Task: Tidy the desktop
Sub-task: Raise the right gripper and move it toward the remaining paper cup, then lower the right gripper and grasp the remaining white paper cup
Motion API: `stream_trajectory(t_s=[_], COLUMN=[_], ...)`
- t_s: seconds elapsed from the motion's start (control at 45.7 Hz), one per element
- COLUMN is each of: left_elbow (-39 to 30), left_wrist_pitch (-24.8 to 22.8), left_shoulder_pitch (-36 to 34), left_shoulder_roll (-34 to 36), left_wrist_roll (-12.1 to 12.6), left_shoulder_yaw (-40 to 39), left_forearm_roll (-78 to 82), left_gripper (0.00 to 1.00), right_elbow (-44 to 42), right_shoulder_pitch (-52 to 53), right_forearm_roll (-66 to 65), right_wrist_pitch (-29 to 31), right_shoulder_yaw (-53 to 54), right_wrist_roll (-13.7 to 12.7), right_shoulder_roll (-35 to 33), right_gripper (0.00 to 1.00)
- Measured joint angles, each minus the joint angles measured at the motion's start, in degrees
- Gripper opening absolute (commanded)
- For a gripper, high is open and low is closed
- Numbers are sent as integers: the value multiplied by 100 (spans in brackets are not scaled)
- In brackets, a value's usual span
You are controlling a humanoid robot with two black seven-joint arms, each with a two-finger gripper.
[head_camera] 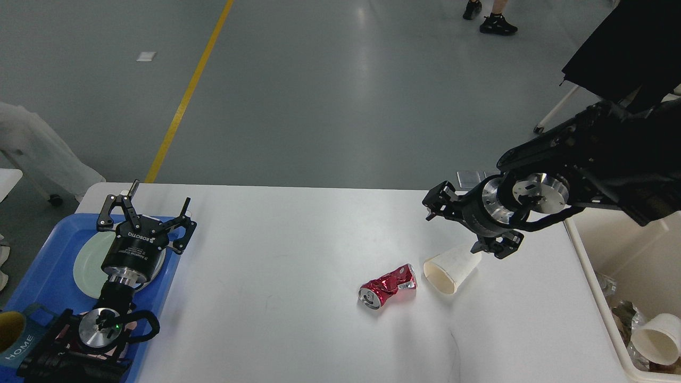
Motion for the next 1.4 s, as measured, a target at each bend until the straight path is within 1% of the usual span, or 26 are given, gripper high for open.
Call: stream_trajectory(t_s=[0.416,0.7,0.81,0.919,1.116,1.269,1.401], left_elbow=[0,0,0,0,0,0,0], left_wrist_pitch=[-2,-2,-2,-2,-2,-2,-2], left_shoulder_pitch=[0,0,0,0,0,0,0], left_shoulder_roll=[0,0,0,0,0,0,0], left_wrist_roll=[0,0,0,0,0,0,0], left_shoulder_yaw=[0,0,0,0,0,0,0], left_forearm_roll=[0,0,0,0,0,0,0], left_gripper=[97,97,97,97,97,97,97], right_elbow=[-2202,-2887,-3427,-3966,-4177,-4221,-4460], right_shoulder_pitch=[-2222,-2837,-3219,-3609,-3862,-4035,-4231], right_forearm_roll=[14,-78,-101,-119,-397,-692,-751], right_wrist_pitch=[-27,-54,-56,-50,-51,-58,-59], right_shoulder_yaw=[374,656,665,668,711,907,1114], right_wrist_roll=[-39,-43,-48,-136,-191,-197,-202], right_shoulder_roll=[0,29,123,204,214,211,243], right_gripper=[100,100,100,100,100,100,100])
